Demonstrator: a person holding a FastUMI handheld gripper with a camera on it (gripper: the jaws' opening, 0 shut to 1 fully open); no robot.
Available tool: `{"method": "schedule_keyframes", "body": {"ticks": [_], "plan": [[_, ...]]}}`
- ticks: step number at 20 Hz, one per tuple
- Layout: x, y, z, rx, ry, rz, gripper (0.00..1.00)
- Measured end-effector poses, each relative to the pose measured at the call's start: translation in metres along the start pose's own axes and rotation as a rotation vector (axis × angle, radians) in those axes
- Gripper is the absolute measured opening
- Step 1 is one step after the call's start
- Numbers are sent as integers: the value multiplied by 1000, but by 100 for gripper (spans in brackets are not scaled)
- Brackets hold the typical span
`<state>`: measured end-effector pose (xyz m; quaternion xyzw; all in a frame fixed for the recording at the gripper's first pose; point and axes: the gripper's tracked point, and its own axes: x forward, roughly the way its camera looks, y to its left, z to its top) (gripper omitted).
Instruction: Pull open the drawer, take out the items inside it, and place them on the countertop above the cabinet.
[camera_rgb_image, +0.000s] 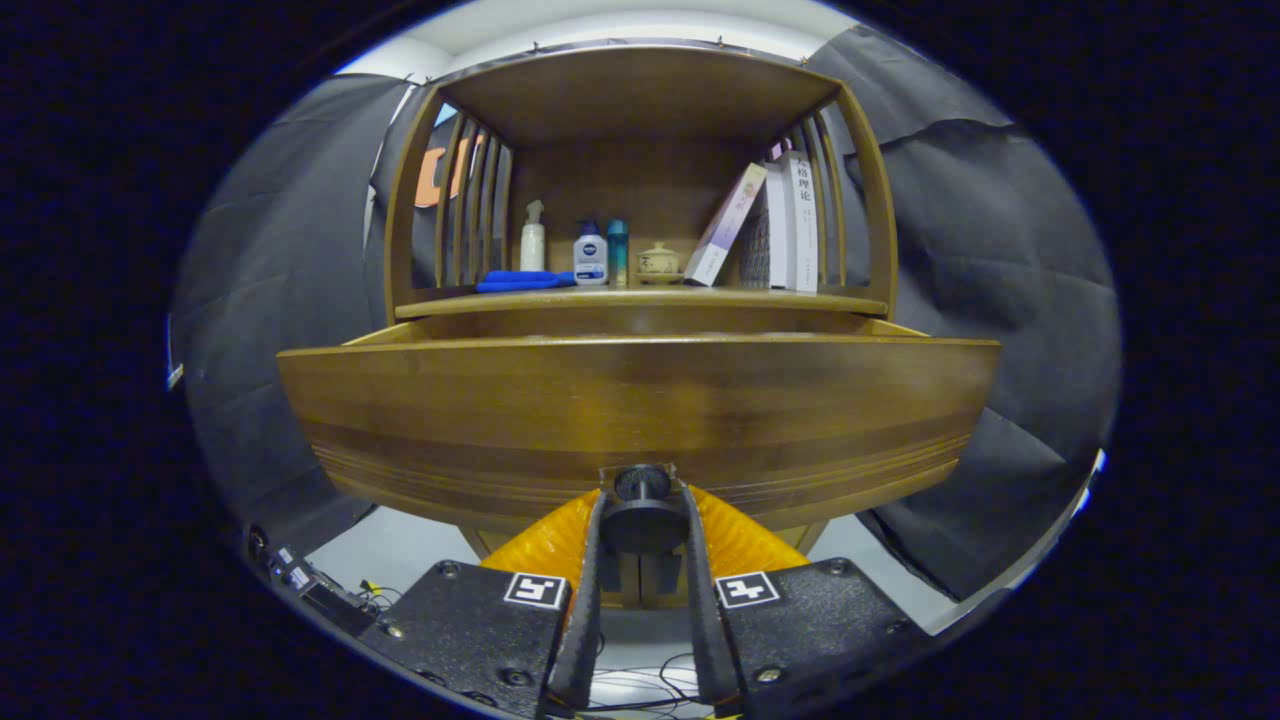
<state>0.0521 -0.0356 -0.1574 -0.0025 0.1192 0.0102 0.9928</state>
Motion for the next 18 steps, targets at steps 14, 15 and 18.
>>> {"method": "schedule_keyframes", "body": {"ticks": [14, 15, 18], "plan": [[-52, 8, -24, 21, 21, 27, 41], [-51, 8, -24, 10, 26, 24, 41], [-52, 4, -25, -6, 37, 15, 52]]}}
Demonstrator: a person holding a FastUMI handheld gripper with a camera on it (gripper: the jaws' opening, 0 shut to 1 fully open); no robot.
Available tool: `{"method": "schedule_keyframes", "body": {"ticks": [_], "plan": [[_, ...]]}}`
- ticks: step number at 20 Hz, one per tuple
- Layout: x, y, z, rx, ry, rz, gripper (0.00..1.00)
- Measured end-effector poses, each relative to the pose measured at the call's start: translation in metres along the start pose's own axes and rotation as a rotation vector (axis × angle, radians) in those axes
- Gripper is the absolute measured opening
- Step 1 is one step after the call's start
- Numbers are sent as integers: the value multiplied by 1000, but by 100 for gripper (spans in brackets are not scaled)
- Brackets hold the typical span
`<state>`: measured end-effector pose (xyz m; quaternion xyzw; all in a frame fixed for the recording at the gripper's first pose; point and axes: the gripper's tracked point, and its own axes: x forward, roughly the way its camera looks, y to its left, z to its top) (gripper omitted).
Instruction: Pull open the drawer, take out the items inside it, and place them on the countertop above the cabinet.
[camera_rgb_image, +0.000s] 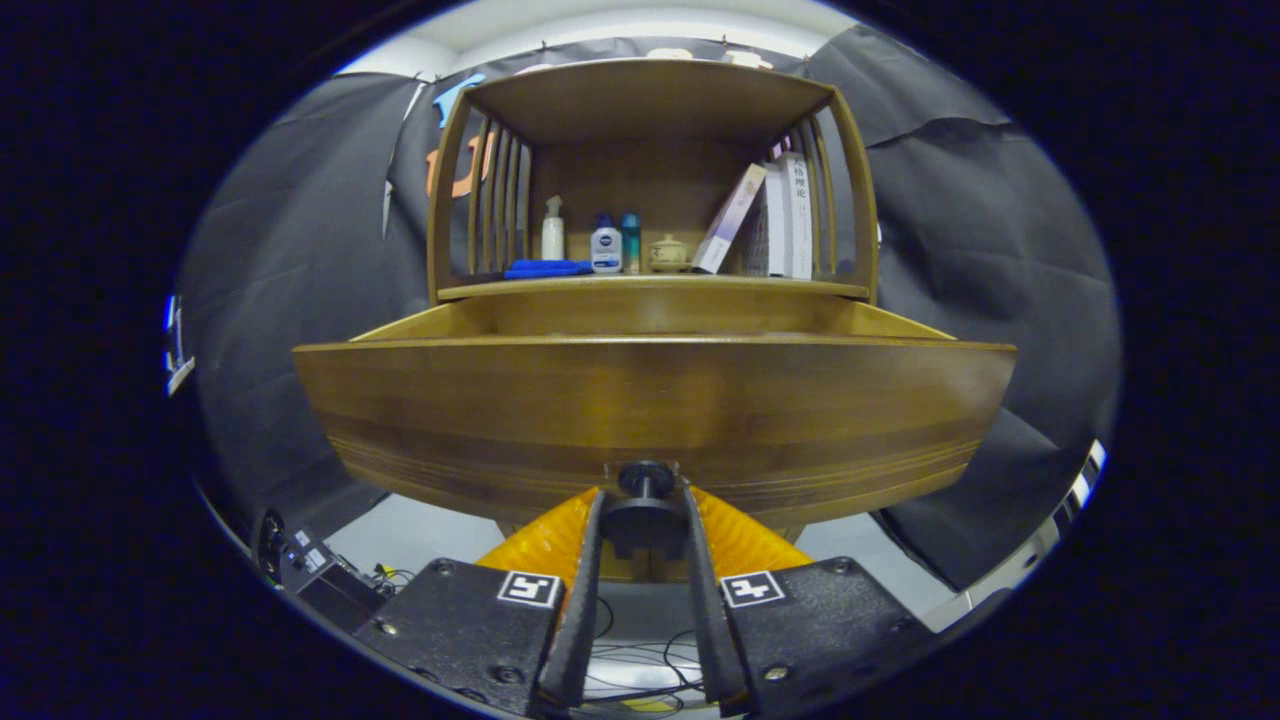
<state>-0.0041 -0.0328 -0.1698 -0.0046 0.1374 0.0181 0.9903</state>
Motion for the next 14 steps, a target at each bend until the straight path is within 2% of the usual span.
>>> {"method": "schedule_keyframes", "body": {"ticks": [5, 10, 14], "plan": [[-20, -16, 1, 42, 10, -18, 100], [-48, -39, 53, 92, -12, -22, 100], [-50, -56, 107, 223, 33, -30, 100]]}}
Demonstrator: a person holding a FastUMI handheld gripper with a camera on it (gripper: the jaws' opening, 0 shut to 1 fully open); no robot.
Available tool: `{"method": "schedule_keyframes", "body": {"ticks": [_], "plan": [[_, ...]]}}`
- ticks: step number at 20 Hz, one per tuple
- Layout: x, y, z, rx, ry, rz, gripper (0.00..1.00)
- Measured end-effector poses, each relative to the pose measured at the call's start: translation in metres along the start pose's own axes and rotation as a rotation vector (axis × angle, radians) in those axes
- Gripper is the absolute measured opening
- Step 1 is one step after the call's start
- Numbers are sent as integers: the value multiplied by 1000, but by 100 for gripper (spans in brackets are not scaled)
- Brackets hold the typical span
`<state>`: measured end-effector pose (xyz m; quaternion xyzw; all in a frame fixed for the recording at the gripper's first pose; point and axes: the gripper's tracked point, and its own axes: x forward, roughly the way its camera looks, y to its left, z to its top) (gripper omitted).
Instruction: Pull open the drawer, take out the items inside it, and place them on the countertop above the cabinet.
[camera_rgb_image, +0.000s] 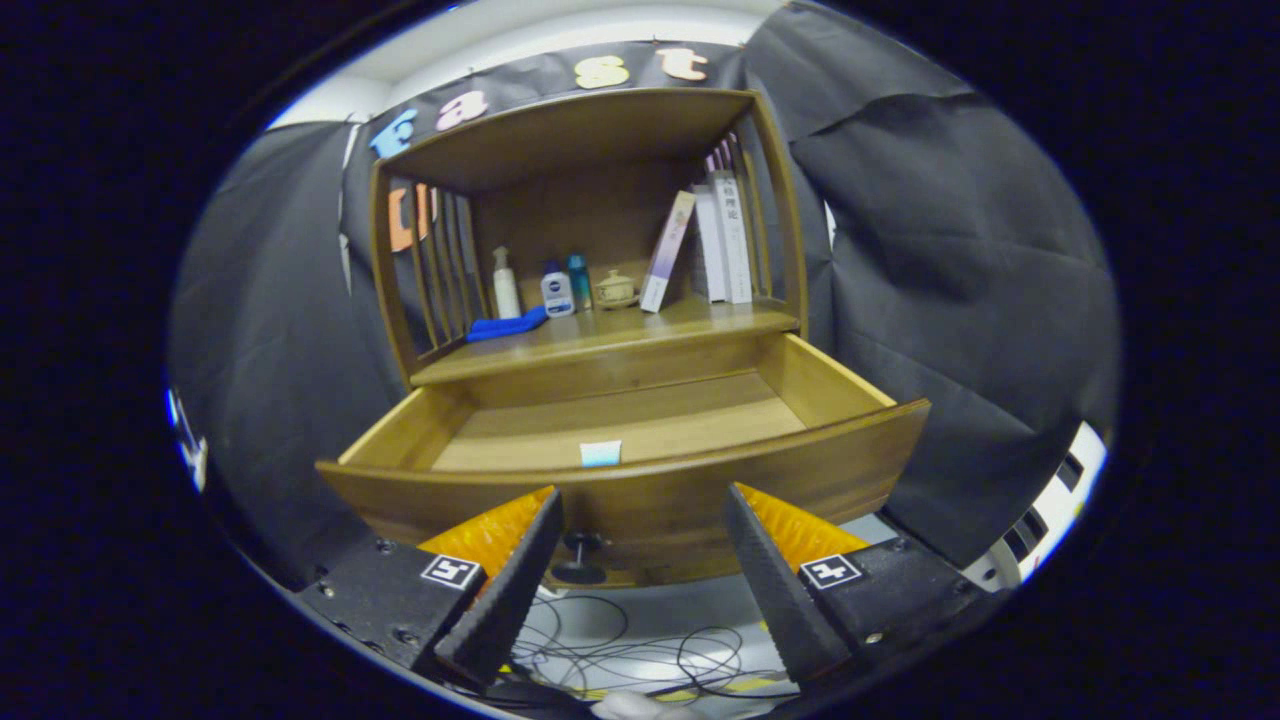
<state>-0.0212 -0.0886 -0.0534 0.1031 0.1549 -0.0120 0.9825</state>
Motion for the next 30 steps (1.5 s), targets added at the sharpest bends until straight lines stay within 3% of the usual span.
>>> {"method": "schedule_keyframes", "body": {"ticks": [3, 5, 11, 19, 23, 30], "plan": [[13, 1, 37, 70, 62, -28, 100], [26, 14, 59, 90, 104, 3, 100], [86, 46, 87, -3, 275, 7, 100], [154, 77, 36, -162, 617, -7, 99], [178, 66, 1, -260, 724, -72, 99], [186, 53, -36, -250, 885, -124, 97]]}}
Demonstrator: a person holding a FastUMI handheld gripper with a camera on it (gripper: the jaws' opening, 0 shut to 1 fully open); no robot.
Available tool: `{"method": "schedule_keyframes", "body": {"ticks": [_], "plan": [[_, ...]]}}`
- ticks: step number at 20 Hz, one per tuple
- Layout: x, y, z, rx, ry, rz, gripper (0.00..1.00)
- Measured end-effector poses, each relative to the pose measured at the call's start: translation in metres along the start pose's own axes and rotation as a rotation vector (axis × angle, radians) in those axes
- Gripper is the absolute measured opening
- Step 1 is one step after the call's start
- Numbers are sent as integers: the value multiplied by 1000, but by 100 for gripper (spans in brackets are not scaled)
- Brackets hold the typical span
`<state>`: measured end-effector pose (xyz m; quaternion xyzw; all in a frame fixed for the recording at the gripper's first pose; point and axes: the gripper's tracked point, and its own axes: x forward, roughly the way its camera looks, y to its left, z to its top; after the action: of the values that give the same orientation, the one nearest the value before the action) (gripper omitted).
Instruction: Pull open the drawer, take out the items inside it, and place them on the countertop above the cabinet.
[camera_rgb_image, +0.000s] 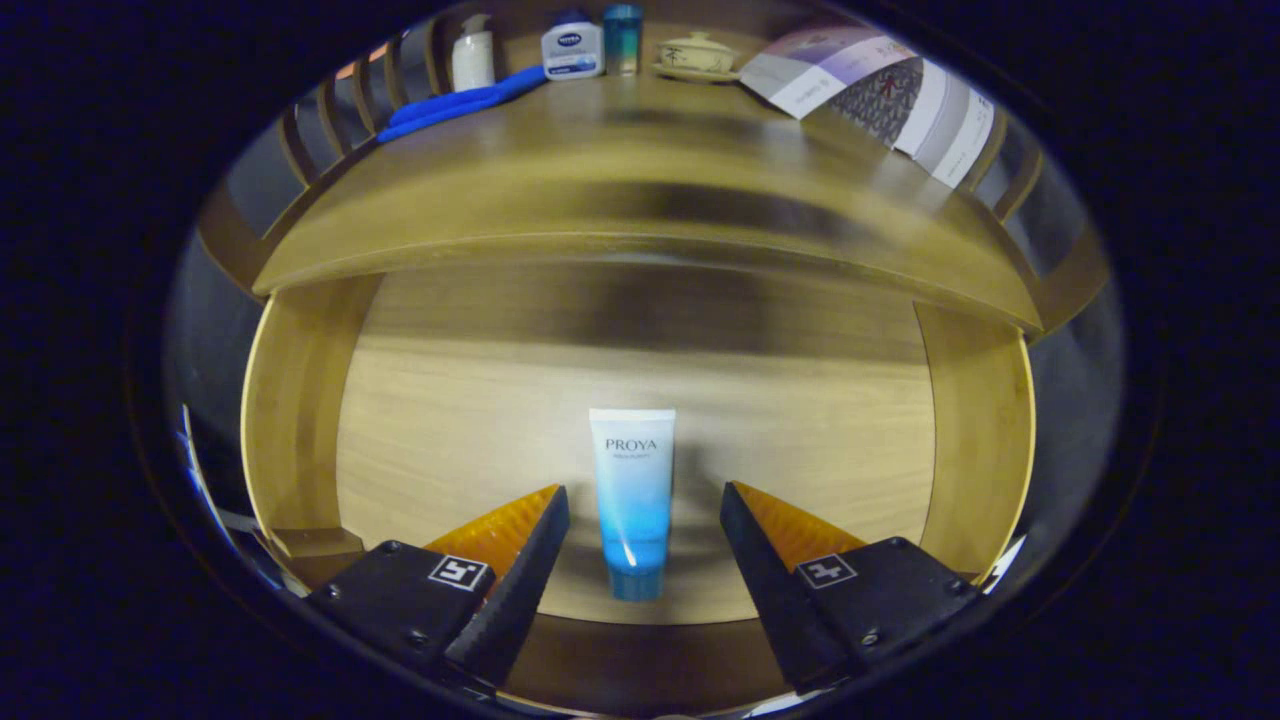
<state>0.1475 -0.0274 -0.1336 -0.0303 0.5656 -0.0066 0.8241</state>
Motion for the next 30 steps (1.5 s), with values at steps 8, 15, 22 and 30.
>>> {"method": "schedule_keyframes", "body": {"ticks": [8, 15, 22, 30], "plan": [[22, 5, -17, 39, 134, 13, 78], [20, 1, -24, 65, 168, 1, 48], [-29, 2, -16, 65, 78, 57, 46], [-103, 3, 18, 67, -54, 85, 46]]}}
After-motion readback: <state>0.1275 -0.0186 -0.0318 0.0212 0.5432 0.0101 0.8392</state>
